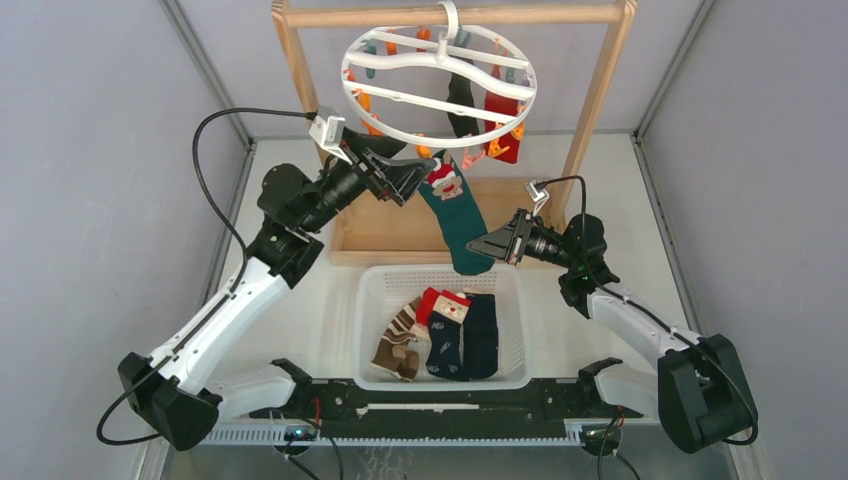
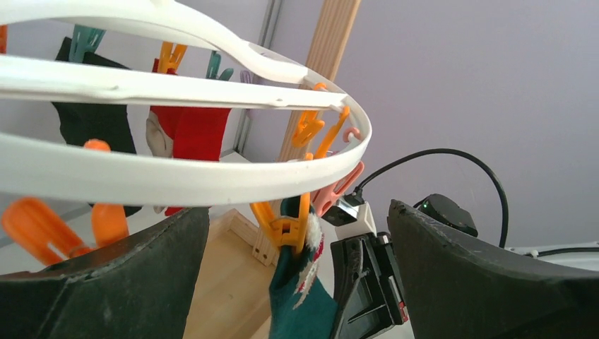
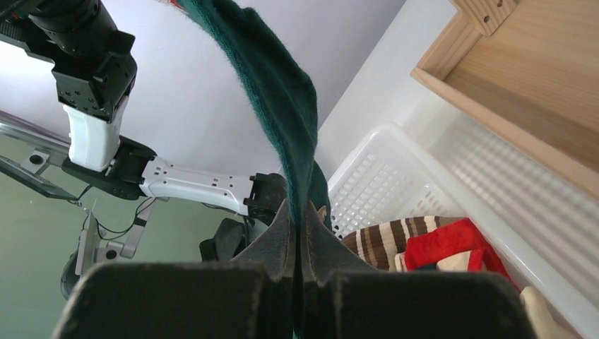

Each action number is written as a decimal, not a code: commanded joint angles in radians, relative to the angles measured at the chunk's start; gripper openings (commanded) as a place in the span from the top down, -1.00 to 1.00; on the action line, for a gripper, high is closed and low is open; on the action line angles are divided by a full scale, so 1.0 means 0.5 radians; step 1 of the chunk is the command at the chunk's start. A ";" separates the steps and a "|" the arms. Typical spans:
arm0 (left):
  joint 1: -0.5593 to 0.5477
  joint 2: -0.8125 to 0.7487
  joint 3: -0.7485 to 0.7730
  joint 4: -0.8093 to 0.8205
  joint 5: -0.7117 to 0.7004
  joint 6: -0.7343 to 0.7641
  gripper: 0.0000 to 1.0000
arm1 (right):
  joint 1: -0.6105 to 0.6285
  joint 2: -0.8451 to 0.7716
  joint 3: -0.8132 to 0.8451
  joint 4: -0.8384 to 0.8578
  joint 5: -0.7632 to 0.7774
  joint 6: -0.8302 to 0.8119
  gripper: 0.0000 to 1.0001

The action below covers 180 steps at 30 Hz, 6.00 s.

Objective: Remove the socks clipped to the hanger
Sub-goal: Remove the sock from the hanger.

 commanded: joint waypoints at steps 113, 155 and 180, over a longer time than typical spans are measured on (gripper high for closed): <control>0.081 0.217 0.391 -0.111 0.184 -0.003 1.00 | 0.027 -0.013 -0.016 0.126 -0.038 -0.019 1.00; 0.099 0.099 0.245 -0.069 0.177 -0.048 -0.07 | 0.047 0.011 -0.016 0.123 -0.035 -0.033 1.00; 0.099 0.146 0.317 -0.085 0.236 -0.047 0.79 | 0.055 0.049 -0.016 0.181 -0.035 -0.005 1.00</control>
